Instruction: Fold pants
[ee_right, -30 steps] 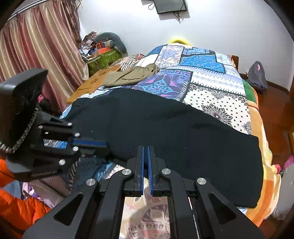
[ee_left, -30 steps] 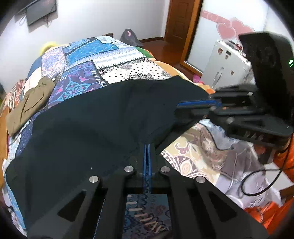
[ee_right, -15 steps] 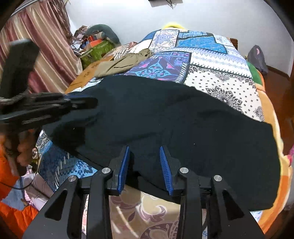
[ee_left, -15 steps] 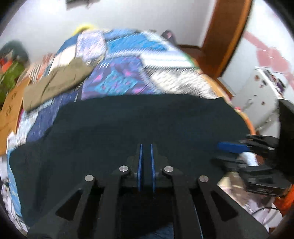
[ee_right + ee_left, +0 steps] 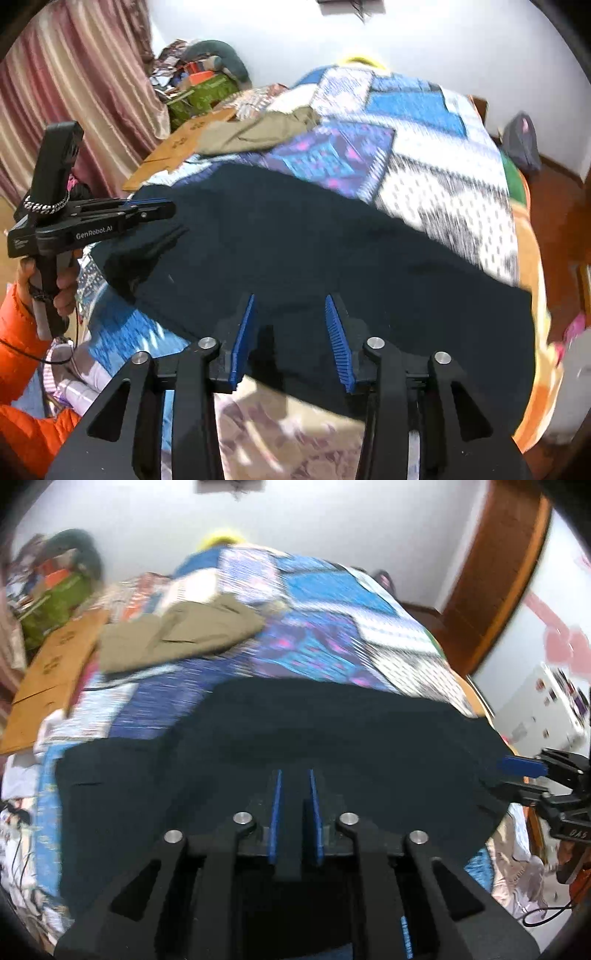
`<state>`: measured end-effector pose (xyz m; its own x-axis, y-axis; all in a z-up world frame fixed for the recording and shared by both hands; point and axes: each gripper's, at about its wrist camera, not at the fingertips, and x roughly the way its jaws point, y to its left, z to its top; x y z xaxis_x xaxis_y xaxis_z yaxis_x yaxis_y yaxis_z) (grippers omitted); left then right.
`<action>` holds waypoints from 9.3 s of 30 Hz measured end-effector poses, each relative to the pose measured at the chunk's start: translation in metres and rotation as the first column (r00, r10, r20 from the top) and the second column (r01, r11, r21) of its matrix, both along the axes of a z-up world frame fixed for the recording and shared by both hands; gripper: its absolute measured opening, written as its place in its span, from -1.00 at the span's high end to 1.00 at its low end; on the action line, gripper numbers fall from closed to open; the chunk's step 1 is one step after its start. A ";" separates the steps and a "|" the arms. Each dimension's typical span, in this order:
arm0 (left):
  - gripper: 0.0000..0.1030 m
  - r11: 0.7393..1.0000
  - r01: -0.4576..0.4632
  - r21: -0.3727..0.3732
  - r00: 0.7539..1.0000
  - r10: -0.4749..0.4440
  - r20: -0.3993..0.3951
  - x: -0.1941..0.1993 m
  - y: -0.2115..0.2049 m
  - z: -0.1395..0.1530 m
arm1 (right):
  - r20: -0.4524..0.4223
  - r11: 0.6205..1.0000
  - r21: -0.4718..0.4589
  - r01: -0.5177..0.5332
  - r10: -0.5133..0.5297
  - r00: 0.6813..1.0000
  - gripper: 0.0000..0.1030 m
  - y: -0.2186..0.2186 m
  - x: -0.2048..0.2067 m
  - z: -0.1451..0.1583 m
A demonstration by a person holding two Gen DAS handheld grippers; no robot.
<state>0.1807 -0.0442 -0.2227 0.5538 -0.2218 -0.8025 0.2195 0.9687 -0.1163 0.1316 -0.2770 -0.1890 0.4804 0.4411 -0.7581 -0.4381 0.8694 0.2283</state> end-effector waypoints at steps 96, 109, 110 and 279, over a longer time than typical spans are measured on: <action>0.22 0.995 0.079 0.060 0.990 -0.086 0.114 0.018 0.006 0.049 | 0.068 0.962 -0.097 0.254 -0.248 0.966 -0.06 -0.073 -0.002 0.022; 0.21 0.916 0.400 0.040 0.917 -0.400 -0.018 0.008 -0.184 -0.006 | -0.084 0.893 0.041 0.449 -0.444 0.892 -0.15 -0.141 -0.069 -0.033; 0.21 0.911 0.409 0.042 0.912 -0.408 -0.034 0.004 -0.191 -0.012 | -0.115 0.880 0.064 0.471 -0.462 0.879 -0.15 -0.146 -0.069 -0.043; -0.30 0.779 -0.498 -0.381 0.865 0.419 -0.275 -0.060 0.220 -0.093 | -0.056 0.934 -0.121 -0.335 0.331 0.942 0.14 0.219 0.026 -0.051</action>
